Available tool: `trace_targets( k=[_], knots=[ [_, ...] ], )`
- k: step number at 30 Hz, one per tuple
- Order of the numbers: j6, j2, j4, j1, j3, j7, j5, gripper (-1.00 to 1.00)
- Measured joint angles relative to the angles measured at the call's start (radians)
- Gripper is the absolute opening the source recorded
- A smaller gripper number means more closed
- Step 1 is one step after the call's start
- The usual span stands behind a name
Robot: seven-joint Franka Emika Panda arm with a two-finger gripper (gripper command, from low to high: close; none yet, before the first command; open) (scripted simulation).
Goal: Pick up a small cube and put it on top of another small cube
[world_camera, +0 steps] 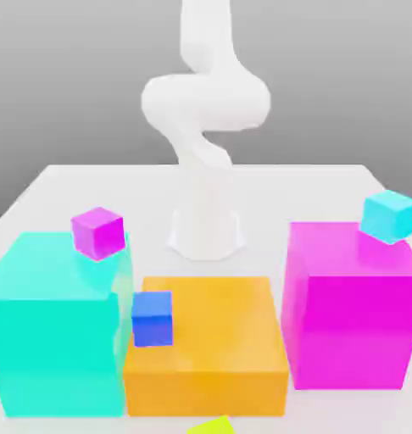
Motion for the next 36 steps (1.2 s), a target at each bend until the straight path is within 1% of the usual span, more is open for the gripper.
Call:
trace_targets(
  k=[11, 19, 24, 29, 33, 34, 36],
  knots=[
    [0.110, 0.405, 0.015, 0.070, -0.060, -0.171, 0.050, 0.00],
    [0.189, 0.695, 0.026, 0.086, -0.067, -0.292, 0.083, 0.00],
    [0.239, 0.875, 0.033, 0.086, -0.064, -0.352, 0.081, 0.00],
    [0.294, 1.053, 0.040, 0.084, -0.062, -0.394, 0.056, 0.00],
    [0.395, 1.198, 0.064, 0.075, -0.050, -0.412, 0.068, 0.00],
    [0.415, 1.223, 0.069, 0.075, -0.049, -0.415, 0.073, -1.00],
    [0.415, 1.223, 0.069, 0.075, -0.049, -0.415, 0.073, -1.00]
  ],
)
